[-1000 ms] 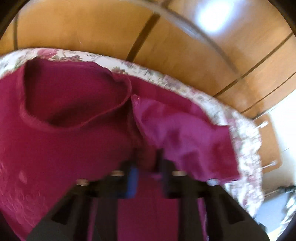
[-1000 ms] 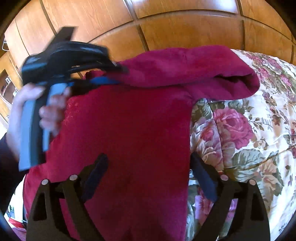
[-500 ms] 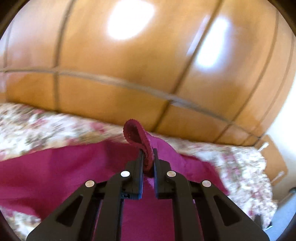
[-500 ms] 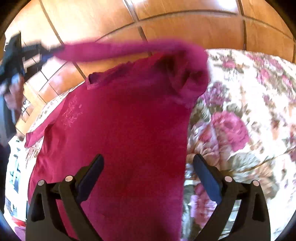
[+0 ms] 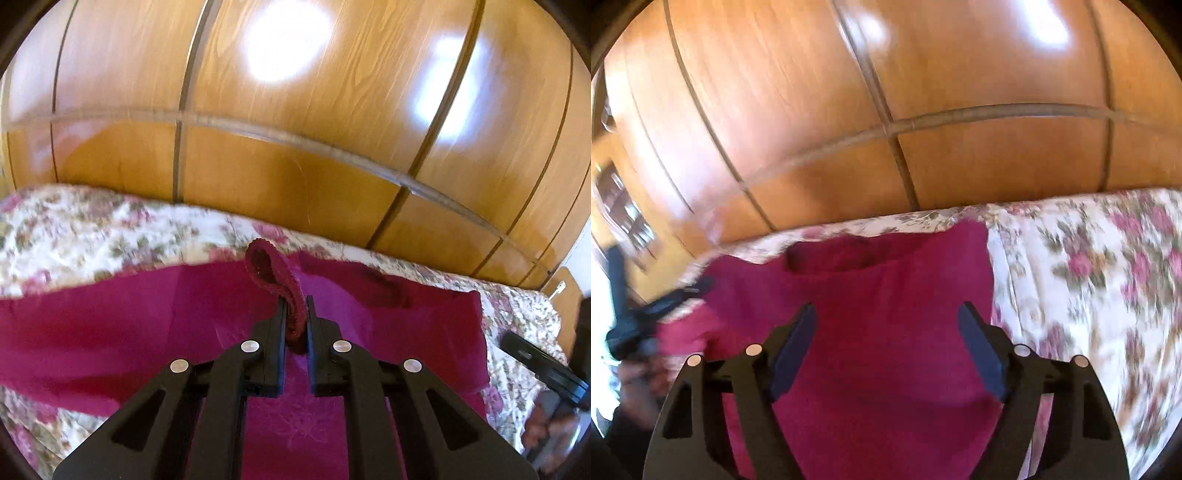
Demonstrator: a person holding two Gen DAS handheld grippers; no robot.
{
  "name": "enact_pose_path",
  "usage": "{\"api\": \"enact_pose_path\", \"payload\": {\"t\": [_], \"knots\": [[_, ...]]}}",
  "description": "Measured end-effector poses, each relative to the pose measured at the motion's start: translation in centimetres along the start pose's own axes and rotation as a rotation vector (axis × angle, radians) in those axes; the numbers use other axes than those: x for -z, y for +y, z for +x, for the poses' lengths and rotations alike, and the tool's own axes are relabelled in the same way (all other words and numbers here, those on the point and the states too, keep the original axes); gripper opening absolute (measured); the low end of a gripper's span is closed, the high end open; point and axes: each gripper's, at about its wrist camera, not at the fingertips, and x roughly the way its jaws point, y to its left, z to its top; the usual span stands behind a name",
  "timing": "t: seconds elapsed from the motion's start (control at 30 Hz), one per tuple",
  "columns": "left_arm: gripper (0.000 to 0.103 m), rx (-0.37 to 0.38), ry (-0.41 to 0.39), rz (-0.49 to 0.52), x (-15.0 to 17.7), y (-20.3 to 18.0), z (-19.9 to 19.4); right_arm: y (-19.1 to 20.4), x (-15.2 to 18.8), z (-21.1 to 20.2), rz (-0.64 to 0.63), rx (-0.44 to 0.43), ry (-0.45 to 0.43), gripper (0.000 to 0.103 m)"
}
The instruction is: Fold small clothes
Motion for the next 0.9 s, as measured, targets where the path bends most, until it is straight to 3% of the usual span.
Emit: {"api": "enact_pose_path", "payload": {"t": [0.07, 0.13, 0.17, 0.23, 0.3, 0.5, 0.57, 0.6, 0.63, 0.7, 0.8, 0.9], "knots": [[0.008, -0.041, 0.011, 0.012, 0.3, 0.3, 0.7, -0.4, -0.4, 3.6, -0.008, 0.1, 0.061, 0.077], [0.008, -0.114, 0.055, 0.023, 1.2, 0.8, 2.4, -1.8, 0.2, 7.5, -0.023, 0.259, 0.135, 0.079], [0.008, -0.145, 0.082, 0.033, 1.8, 1.0, 3.3, -2.7, 0.9, 9.0, -0.007, 0.29, 0.172, 0.087], [0.008, -0.192, 0.148, 0.052, 3.6, 1.7, 5.5, -4.8, 2.0, 9.6, 0.095, 0.219, 0.135, 0.091], [0.008, -0.236, 0.218, 0.069, 5.6, 2.4, 7.9, -4.9, 2.2, 9.4, 0.101, 0.207, 0.121, 0.092], [0.016, -0.306, 0.199, 0.072, 5.5, 2.0, 8.2, -4.9, 2.5, 9.3, 0.093, 0.206, 0.114, 0.095], [0.031, -0.331, 0.198, 0.061, 5.5, 2.1, 7.4, -4.9, 2.3, 9.3, 0.099, 0.194, 0.121, 0.096], [0.048, -0.348, 0.2, 0.051, 5.5, 2.2, 6.9, -5.1, 2.1, 9.2, 0.106, 0.186, 0.133, 0.097], [0.053, -0.36, 0.2, 0.033, 5.6, 2.6, 6.3, -5.2, 1.6, 9.0, 0.108, 0.19, 0.149, 0.098], [0.054, -0.355, 0.202, -0.017, 6.1, 3.7, 4.6, -5.0, 1.1, 7.7, 0.1, 0.232, 0.148, 0.1], [0.054, -0.356, 0.207, -0.051, 7.4, 4.6, 2.4, -3.4, 1.2, 3.7, 0.04, 0.303, 0.034, 0.1], [0.054, -0.324, 0.2, -0.054, 9.3, 4.8, -0.8, -0.8, 2.7, 0.7, -0.016, 0.207, 0.0, 0.1]]}}
